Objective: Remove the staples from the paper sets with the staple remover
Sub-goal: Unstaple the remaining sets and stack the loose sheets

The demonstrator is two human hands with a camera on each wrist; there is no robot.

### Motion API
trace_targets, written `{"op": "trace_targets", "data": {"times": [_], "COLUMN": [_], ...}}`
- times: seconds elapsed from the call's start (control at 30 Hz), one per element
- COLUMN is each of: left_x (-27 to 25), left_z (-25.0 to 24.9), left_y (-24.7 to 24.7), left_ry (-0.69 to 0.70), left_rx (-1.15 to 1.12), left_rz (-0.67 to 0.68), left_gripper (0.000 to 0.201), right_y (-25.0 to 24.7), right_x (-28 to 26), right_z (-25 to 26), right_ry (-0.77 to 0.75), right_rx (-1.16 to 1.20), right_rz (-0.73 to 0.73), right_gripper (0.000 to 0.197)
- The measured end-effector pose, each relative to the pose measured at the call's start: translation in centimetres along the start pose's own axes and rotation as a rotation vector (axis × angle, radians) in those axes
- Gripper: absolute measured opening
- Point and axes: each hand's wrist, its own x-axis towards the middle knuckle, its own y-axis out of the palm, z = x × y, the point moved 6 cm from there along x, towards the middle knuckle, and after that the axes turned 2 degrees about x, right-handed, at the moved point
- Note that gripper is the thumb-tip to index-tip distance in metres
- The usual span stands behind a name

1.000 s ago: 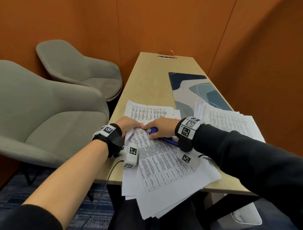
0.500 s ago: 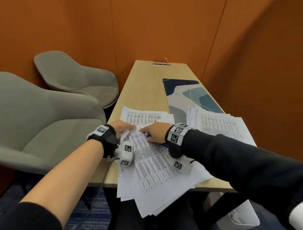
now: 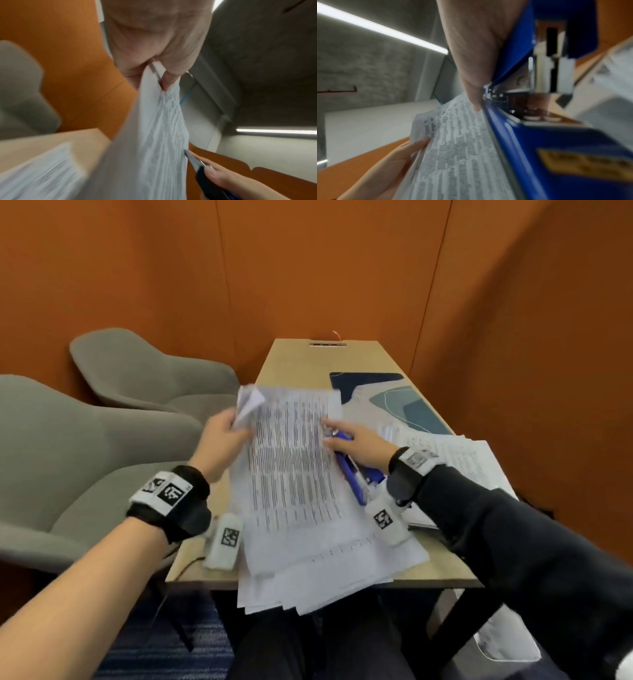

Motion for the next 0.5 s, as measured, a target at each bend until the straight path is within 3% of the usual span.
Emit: {"op": "trace_targets", "data": {"times": [0.03, 0.1, 0.17, 0.23, 0.33, 0.43, 0.5], "left_x": [0.3, 0.7, 1.2, 2.0, 2.7, 2.3, 2.2], "left_z": [-2.9, -8.9, -13.3, -15.6, -16.6, -16.6, -16.3], "left_y": [-0.6, -1.4, -1.1, 0.3, 4.7, 9.9, 12.8], "left_ry": [0.127, 0.339, 0.452, 0.5, 0.503, 0.481, 0.442], "left_rx": [0.019, 0.052, -0.018, -0.089, -0.176, -0.197, -0.209], "left_rz": [-0.06, -0.186, -0.286, -0.36, -0.353, -0.305, -0.285], "left_gripper": [0.012, 0.025, 0.031, 0.026, 0.009, 0.008, 0.01], "right_y": [-2.4, -7.4, -12.0, -15.5, -19.1, -19.8, -18.7], "right_x": [-0.9, -3.2, -5.8, -8.6, -13.9, -20.1, -23.2], "right_z": [0.8, 1.5, 0.4, -3.0, -10.2, -16.1, -18.7], "right_ry": [-0.029, -0.034, 0.049, 0.198, 0.507, 0.797, 0.881], "right_rx": [-0.002, -0.101, -0.307, -0.517, -0.754, -0.858, -0.842], "right_rz": [-0.05, -0.097, -0.1, -0.071, 0.04, 0.193, 0.302], "right_gripper": [0.054, 0.056, 0.056, 0.057, 0.061, 0.062, 0.054]}}
